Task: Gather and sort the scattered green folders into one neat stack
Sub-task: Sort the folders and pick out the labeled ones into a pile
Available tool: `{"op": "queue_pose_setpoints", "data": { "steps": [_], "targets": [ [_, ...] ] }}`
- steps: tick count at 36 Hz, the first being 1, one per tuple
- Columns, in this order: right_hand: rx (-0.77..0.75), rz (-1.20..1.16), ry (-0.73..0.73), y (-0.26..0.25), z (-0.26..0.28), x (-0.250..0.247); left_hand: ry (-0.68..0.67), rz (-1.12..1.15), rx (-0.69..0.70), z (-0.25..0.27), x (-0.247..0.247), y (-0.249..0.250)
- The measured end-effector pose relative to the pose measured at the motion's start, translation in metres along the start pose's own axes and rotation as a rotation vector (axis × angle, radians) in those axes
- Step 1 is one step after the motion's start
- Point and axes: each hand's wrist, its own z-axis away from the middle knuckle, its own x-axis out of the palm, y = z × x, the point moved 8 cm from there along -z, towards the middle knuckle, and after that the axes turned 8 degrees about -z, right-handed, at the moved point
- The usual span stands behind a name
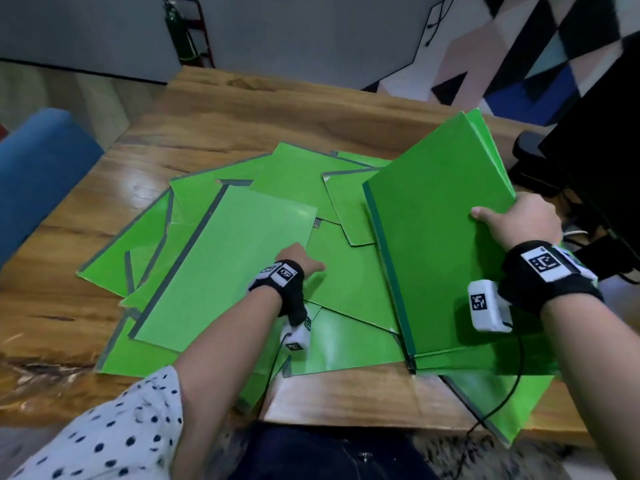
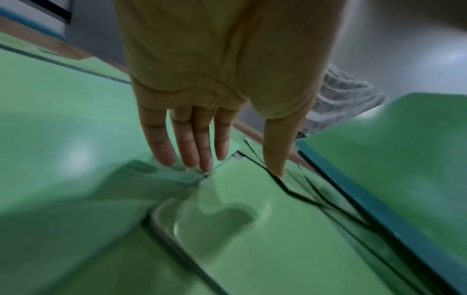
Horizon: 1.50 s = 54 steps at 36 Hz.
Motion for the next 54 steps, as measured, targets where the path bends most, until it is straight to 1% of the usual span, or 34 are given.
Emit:
{"op": "queue_pose_setpoints", "data": {
  "steps": [4,6,12,14,16,17,20,23,27,32,34,38,41,42,43,44,45,47,49,51,52,53,54],
  "targets": [
    [0.041,-0.01,0.016,0.011,-0.003,-0.004,0.05,-0.074,-0.142,-0.001,0.02,0.001],
    [0.052,-0.018,0.01,0.015,-0.005,-0.004,0.056,-0.093,-0.19,-0.003,0.029,-0.001],
    [0.051,-0.01,-0.04,0.02,-0.008,0.003,-0.037,-0.157,-0.257,0.002,0.04,-0.001],
    [0.04,-0.001,-0.06,0.015,-0.008,0.003,-0.094,-0.15,-0.221,0.006,0.038,0.006],
    [0.018,0.018,-0.073,0.008,-0.007,0.002,-0.18,-0.129,-0.144,0.014,0.033,0.013],
    [0.006,0.03,-0.076,0.004,-0.007,0.001,-0.205,-0.135,-0.106,0.018,0.029,0.016],
    [-0.05,0.061,-0.079,-0.013,-0.007,-0.001,-0.266,-0.182,-0.058,0.035,0.018,0.013],
    [-0.112,0.106,-0.077,-0.031,-0.008,-0.002,-0.212,-0.226,-0.069,0.045,0.002,-0.01],
    [-0.21,0.183,-0.044,-0.059,-0.003,0.005,-0.216,-0.199,-0.104,0.053,-0.022,-0.053],
    [-0.281,0.211,-0.026,-0.089,0.008,0.016,-0.077,-0.217,-0.132,0.057,-0.071,-0.1],
    [-0.289,0.206,-0.025,-0.096,0.012,0.02,-0.05,-0.149,-0.12,0.058,-0.091,-0.117],
    [-0.29,0.194,-0.03,-0.106,0.018,0.022,-0.057,0.156,-0.133,0.058,-0.125,-0.164],
    [-0.288,0.196,-0.031,-0.112,0.018,0.025,-0.007,0.368,-0.21,0.063,-0.135,-0.192],
    [-0.286,0.199,-0.034,-0.114,0.019,0.025,0.029,0.365,-0.255,0.065,-0.134,-0.2],
    [-0.285,0.204,-0.036,-0.115,0.019,0.027,0.055,0.305,-0.314,0.068,-0.128,-0.206],
    [-0.283,0.21,-0.039,-0.115,0.02,0.029,0.033,0.203,-0.362,0.074,-0.118,-0.207],
    [-0.281,0.216,-0.043,-0.116,0.021,0.03,-0.021,0.097,-0.39,0.082,-0.104,-0.207],
    [-0.276,0.22,-0.05,-0.118,0.021,0.034,-0.112,-0.045,-0.391,0.087,-0.071,-0.204],
    [-0.277,0.226,-0.048,-0.121,0.021,0.037,-0.26,-0.035,-0.395,0.088,-0.034,-0.207],
    [-0.279,0.239,-0.045,-0.126,0.021,0.04,-0.335,-0.031,-0.375,0.09,-0.015,-0.205],
    [-0.279,0.245,-0.044,-0.128,0.021,0.041,-0.354,-0.063,-0.375,0.09,-0.014,-0.203],
    [-0.278,0.249,-0.044,-0.13,0.022,0.043,-0.337,-0.151,-0.357,0.086,-0.02,-0.201],
    [-0.274,0.248,-0.046,-0.133,0.023,0.045,-0.289,-0.283,-0.318,0.08,-0.031,-0.195]
  ]
}}
